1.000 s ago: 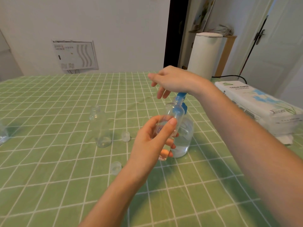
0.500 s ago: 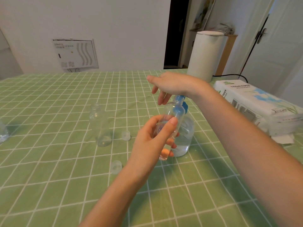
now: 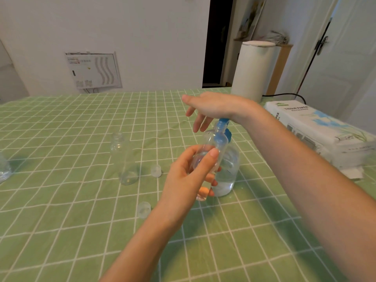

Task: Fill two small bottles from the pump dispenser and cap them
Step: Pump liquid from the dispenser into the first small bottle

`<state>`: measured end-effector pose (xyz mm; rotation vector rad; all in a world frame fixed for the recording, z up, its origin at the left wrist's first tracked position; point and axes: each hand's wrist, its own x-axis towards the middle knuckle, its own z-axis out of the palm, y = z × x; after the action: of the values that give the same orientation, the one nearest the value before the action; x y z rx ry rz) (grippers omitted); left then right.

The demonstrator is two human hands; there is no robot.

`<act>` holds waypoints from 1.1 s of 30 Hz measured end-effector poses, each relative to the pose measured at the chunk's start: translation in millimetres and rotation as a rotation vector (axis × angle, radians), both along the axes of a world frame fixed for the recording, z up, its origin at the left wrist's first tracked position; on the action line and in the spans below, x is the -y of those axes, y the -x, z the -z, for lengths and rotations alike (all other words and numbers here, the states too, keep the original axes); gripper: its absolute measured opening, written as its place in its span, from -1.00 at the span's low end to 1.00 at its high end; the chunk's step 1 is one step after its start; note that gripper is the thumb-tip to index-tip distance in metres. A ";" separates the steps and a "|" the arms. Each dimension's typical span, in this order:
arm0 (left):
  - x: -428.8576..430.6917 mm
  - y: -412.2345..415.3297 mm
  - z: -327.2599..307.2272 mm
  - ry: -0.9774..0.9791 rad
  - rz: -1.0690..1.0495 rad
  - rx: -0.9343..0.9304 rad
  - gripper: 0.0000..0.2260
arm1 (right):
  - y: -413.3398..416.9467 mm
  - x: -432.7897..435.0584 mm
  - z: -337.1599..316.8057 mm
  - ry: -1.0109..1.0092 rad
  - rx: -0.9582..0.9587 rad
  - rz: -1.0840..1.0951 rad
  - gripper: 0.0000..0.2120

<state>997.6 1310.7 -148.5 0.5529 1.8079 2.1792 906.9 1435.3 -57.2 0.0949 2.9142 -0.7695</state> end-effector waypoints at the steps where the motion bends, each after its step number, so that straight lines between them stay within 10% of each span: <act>1: -0.2 0.3 -1.1 -0.005 0.002 0.000 -0.60 | 0.4 -0.2 -3.0 -0.006 -0.015 0.004 -0.45; 33: -1.2 -0.5 -2.6 -0.007 -0.006 0.013 -0.57 | 3.5 0.1 0.0 -0.014 -0.008 0.031 -0.43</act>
<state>998.1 1312.0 -145.9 0.5340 1.7984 2.1886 903.4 1435.2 -57.2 0.1391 2.9327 -0.7560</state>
